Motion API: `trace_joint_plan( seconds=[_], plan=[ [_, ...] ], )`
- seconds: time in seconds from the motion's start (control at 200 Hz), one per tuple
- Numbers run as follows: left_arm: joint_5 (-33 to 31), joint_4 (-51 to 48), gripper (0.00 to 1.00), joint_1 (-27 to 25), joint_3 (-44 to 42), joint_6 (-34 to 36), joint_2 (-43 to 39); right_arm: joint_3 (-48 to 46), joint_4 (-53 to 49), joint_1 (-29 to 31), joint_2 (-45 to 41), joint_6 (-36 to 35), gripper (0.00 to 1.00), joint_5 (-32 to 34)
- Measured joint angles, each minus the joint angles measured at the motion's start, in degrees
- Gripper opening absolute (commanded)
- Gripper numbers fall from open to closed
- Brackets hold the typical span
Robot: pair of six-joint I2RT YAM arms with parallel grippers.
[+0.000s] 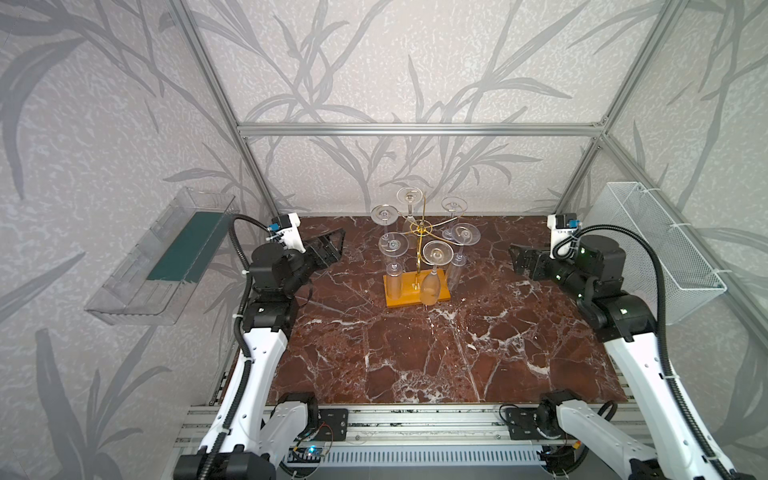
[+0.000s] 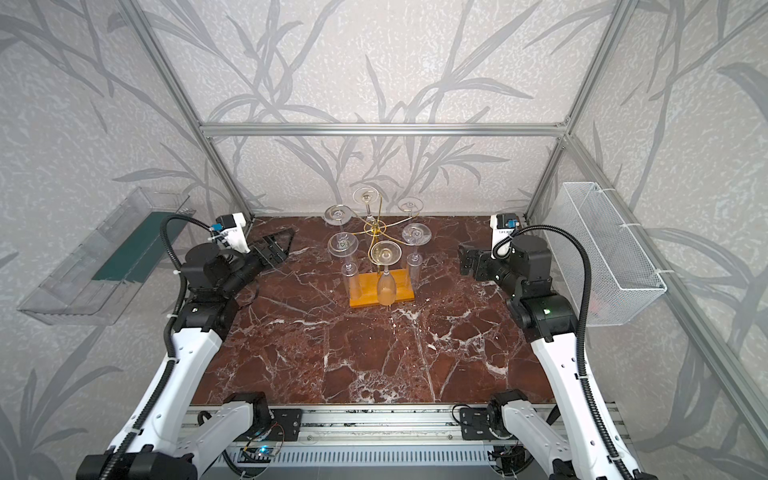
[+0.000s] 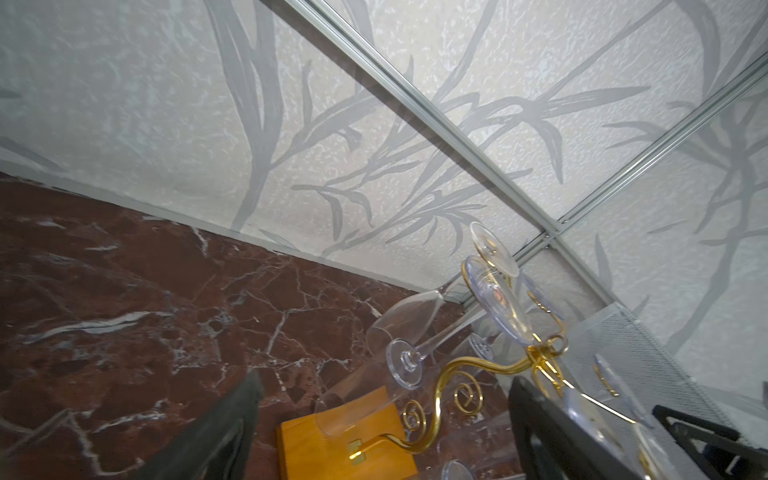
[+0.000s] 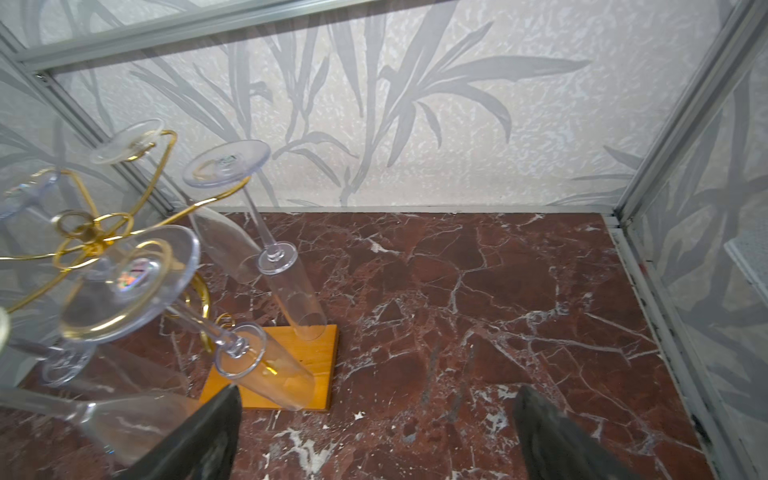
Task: Take the wine glass off the wine glass rack
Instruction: 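Raise both arms and bring both grippers toward the glass rack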
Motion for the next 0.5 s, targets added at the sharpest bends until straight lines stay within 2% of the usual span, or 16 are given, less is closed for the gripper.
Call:
trace_joint_plan(
  seconds=[0.17, 0.31, 0.5],
  plan=[
    [5.99, 1.07, 0.88, -0.74, 0.24, -9.88, 1.55, 2.34, -6.73, 0.02, -0.31, 3.34, 0.99, -5.46],
    [7.74, 4.52, 0.87, -2.71, 0.31, -18.62, 2.40, 3.63, -10.27, 0.02, -0.61, 5.46, 0.99, -8.81],
    [8.57, 2.91, 0.78, -7.32, 5.11, -22.77, 5.60, 3.48, -10.88, 0.02, -2.38, 8.22, 0.98, -13.27]
  ],
)
